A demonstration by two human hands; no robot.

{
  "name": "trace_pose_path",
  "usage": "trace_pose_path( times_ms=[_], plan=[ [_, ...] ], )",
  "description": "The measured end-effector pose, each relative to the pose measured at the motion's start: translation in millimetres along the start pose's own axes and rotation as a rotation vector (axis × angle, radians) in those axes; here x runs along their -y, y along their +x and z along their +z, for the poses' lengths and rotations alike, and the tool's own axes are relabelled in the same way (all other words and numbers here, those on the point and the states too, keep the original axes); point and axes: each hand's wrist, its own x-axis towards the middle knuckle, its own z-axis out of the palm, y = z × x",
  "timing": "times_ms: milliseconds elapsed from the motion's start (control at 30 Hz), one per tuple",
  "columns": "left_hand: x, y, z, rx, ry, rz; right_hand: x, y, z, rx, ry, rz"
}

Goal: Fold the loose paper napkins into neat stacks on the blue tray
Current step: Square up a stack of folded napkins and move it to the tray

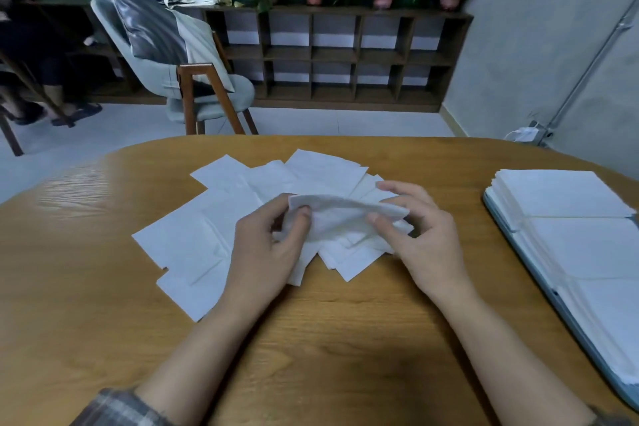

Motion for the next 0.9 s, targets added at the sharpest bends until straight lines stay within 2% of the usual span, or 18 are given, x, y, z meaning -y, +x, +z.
trace_pose_path(
  times_ms=[100, 267, 367, 467, 533, 600, 667, 800, 900],
  plan=[
    [6.6, 2.4, -3.5, 0.028, -0.098, -0.102, 9.9, -1.9, 2.6, 0.014, 0.355, 0.199],
    [14.9, 5.5, -9.7, 0.021, -0.213, -0.157, 10.6, -3.2, 9.9, 0.078, 0.464, 0.216],
    [14.4, 5.1, -6.2, 0.008, -0.189, -0.176, 7.5, -3.9, 11.0, 0.138, 0.233, 0.107],
    [24.4, 3.0, -4.1, 0.017, 0.176, 0.042, 7.1, -4.6, 10.4, 0.085, 0.134, 0.15],
    [33.0, 4.1, -1.5, 0.143, 0.362, 0.152, 6.1, -3.5, 5.1, -0.011, 0.107, 0.182],
    [36.5, 5.0, 2.5, 0.275, 0.462, 0.173, 4.5, -1.6, -1.1, -0.041, 0.086, 0.204],
    [37.1, 5.3, 4.7, 0.307, 0.494, 0.169, 3.6, 0.3, -4.3, 0.015, 0.042, 0.218],
    [34.4, 6.0, 3.1, 0.239, 0.44, 0.078, 7.2, 0.3, -7.4, 0.105, -0.02, 0.213],
    [37.9, 5.7, 4.7, 0.233, 0.449, 0.074, 8.3, -0.6, -14.1, 0.159, -0.088, 0.23]
  ],
)
